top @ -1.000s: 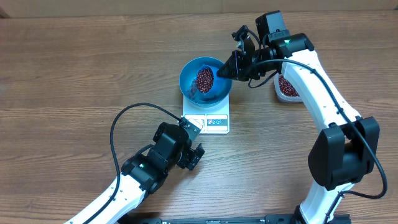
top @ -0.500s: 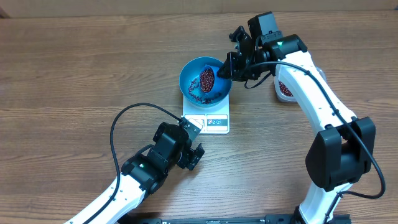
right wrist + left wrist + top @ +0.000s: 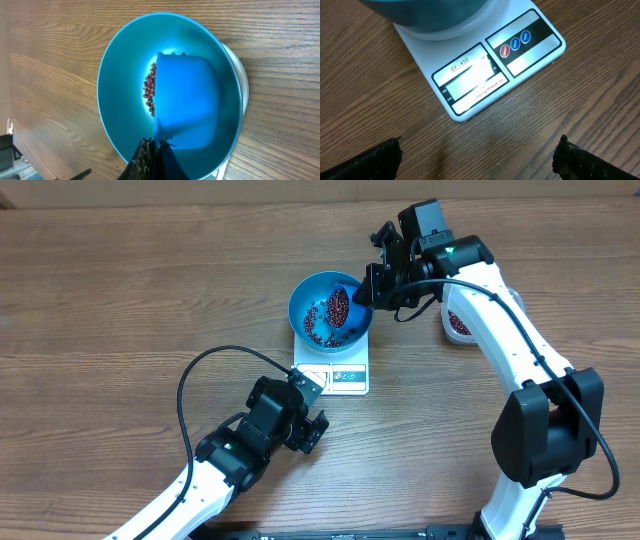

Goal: Scoop item into bowl and weigh 150g on scale
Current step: 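Tip the scoop to pour beans into the blue bowl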

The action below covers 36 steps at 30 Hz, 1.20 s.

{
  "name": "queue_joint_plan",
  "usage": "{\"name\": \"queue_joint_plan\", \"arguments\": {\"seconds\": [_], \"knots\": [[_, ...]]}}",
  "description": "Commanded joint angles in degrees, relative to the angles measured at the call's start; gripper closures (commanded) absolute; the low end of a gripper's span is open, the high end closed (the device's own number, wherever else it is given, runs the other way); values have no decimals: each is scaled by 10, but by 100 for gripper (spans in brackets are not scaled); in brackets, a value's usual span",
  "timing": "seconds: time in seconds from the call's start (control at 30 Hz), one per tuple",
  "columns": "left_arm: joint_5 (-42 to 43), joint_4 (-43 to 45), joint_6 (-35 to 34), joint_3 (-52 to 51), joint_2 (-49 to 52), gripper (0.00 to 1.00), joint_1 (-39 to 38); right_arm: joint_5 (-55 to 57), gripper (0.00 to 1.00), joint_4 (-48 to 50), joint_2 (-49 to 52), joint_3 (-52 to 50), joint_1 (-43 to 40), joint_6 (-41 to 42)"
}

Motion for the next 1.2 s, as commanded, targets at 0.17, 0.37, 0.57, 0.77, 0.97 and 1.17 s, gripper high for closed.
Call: {"name": "queue_joint_plan", "arguments": {"seconds": [0.17, 0.37, 0.57, 0.77, 0.97, 1.17], "knots": [[-9, 0, -3, 13, 0, 0, 2, 47, 96, -6, -23, 45, 36, 4], [-9, 0, -3, 13, 0, 0, 2, 96, 96, -19, -23, 45, 49, 6], [-9, 0, -3, 13, 0, 1, 2, 113, 96, -21, -23, 45, 55, 6], [-9, 0, -3, 13, 0, 0, 2, 113, 96, -22, -25, 45, 55, 6], [-9, 0, -3, 13, 0, 0, 2, 119, 96, -22, -34, 45, 57, 4], [-9, 0, -3, 13, 0, 0, 2, 136, 96, -22, -39, 45, 74, 4]]}}
